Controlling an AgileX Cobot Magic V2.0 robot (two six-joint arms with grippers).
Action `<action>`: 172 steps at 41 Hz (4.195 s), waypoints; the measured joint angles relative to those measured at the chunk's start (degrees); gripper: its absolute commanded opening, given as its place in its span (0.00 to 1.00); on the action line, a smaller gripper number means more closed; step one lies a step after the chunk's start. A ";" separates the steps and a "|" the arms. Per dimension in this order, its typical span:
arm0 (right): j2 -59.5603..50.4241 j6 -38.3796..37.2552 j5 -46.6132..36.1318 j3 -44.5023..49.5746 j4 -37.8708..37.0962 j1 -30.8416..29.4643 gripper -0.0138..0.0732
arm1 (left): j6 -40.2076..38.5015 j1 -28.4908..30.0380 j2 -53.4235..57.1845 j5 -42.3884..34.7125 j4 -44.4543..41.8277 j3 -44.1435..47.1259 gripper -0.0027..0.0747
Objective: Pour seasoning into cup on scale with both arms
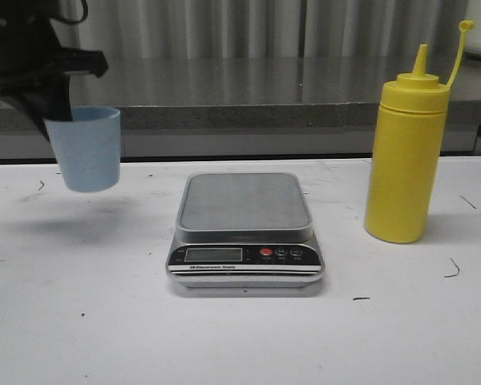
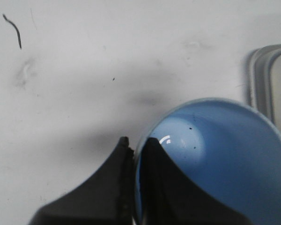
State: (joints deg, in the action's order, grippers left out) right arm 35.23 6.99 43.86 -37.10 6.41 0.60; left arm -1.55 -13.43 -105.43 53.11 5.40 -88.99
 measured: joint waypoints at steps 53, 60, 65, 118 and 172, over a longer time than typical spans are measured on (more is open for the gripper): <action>0.00 0.00 0.00 0.00 0.00 0.00 0.72 | -1.49 -17.34 -14.03 -0.30 0.48 -15.25 0.31; 0.00 0.00 0.00 0.00 0.00 0.00 0.72 | -1.49 -17.34 -14.12 -0.26 0.48 -15.25 0.50; 0.00 0.00 0.00 0.00 0.00 0.00 0.72 | -1.49 -17.34 -13.57 -0.03 0.04 -15.25 0.49; 0.00 0.00 0.00 0.00 0.00 0.00 0.72 | -3.26 -11.93 66.43 -10.34 -6.75 45.55 0.49; 11.28 4.54 -8.72 -1.23 5.75 11.19 0.91 | -3.52 -11.93 69.83 -9.98 -6.75 47.68 0.49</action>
State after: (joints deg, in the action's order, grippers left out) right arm 46.51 11.54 35.14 -38.33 12.16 11.79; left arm -5.07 -25.36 -35.59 43.13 -1.35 -41.30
